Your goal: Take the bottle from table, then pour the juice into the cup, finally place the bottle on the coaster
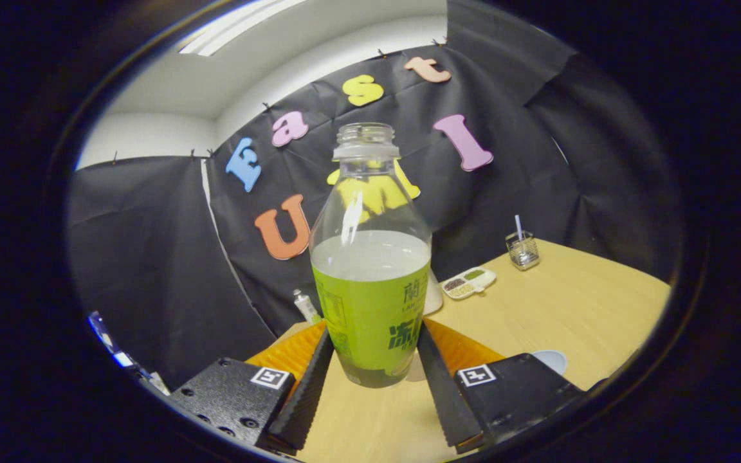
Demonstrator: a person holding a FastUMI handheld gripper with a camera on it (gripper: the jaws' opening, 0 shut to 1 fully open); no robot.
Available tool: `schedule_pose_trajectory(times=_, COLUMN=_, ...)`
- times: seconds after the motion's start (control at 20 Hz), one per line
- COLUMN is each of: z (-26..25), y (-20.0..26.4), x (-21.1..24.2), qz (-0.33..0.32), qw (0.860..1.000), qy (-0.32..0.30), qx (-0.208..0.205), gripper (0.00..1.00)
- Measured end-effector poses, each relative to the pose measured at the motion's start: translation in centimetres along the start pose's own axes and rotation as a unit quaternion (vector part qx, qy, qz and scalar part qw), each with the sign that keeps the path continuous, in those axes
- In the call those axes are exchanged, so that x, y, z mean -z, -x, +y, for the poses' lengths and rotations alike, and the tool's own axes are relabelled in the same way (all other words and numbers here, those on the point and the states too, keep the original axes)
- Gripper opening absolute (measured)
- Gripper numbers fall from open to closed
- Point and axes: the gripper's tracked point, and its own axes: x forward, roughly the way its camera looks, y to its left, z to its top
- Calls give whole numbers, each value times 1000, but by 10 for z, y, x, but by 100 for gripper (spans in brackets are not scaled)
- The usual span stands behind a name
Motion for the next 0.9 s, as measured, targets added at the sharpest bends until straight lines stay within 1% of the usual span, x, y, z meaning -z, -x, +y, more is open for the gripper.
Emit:
schedule_pose_trajectory(times=0.3, z=-1, y=-42, x=-9, qz=5, qw=998, qy=58, qx=31, gripper=80)
schedule_pose_trajectory(times=0.45, z=2, y=-73, x=-1, qz=32, qw=995, qy=87, qx=39, gripper=81)
schedule_pose_trajectory(times=0.55, z=-2, y=-96, x=4, qz=44, qw=992, qy=105, qx=57, gripper=81)
schedule_pose_trajectory(times=0.7, z=-7, y=-124, x=21, qz=62, qw=988, qy=123, qx=76, gripper=81)
schedule_pose_trajectory(times=0.9, z=-20, y=-158, x=56, qz=91, qw=983, qy=133, qx=90, gripper=81)
